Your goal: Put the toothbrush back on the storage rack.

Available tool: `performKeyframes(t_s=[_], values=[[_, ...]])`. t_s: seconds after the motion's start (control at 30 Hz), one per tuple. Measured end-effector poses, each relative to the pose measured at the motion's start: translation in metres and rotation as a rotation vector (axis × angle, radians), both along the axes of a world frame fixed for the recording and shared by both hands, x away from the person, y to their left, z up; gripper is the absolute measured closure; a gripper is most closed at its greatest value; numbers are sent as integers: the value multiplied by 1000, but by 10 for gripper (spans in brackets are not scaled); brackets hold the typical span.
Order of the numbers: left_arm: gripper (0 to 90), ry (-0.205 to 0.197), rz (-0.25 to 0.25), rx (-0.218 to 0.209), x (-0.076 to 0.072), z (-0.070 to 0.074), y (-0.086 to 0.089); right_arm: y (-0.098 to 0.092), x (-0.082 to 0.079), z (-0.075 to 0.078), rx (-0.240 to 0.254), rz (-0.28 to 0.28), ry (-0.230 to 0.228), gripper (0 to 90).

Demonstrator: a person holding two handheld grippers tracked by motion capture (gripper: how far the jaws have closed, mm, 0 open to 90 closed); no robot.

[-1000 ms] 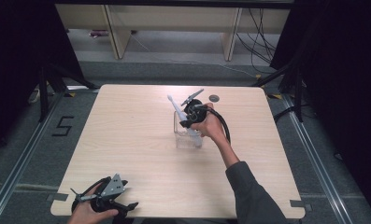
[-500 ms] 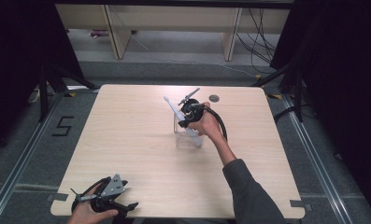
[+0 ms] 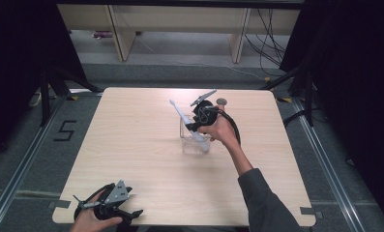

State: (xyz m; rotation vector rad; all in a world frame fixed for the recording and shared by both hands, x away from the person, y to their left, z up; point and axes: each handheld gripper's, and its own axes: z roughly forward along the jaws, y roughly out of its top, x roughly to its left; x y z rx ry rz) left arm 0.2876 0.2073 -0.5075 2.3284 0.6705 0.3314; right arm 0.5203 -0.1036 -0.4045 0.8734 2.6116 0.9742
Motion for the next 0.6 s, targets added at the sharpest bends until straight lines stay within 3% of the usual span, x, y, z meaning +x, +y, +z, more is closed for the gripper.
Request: performKeyframes(t_s=[0.03, 0.07, 0.1, 0.13, 0.23, 0.27, 0.33, 0.6], values=[[157, 0, -2, 3, 0, 0, 0, 0, -5, 1, 17, -45, 43, 496], [157, 7, -6, 3, 1, 0, 0, -4, -6, 3, 21, -17, 13, 478], [157, 7, -6, 3, 1, 0, 0, -4, -6, 3, 21, -17, 13, 478], [157, 0, -1, 3, 0, 0, 0, -7, -11, 4, 32, -63, 25, 475], [157, 0, 2, 0, 0, 0, 0, -12, -14, 7, 42, -48, 20, 459], [157, 0, 3, 0, 0, 0, 0, -14, -15, 6, 79, -25, -4, 453], [157, 8, -5, 12, 1, 0, 0, -17, -15, 9, 65, -19, -20, 453], [157, 9, -5, 12, 1, 0, 0, -21, -25, 13, 93, -12, -23, 432]])
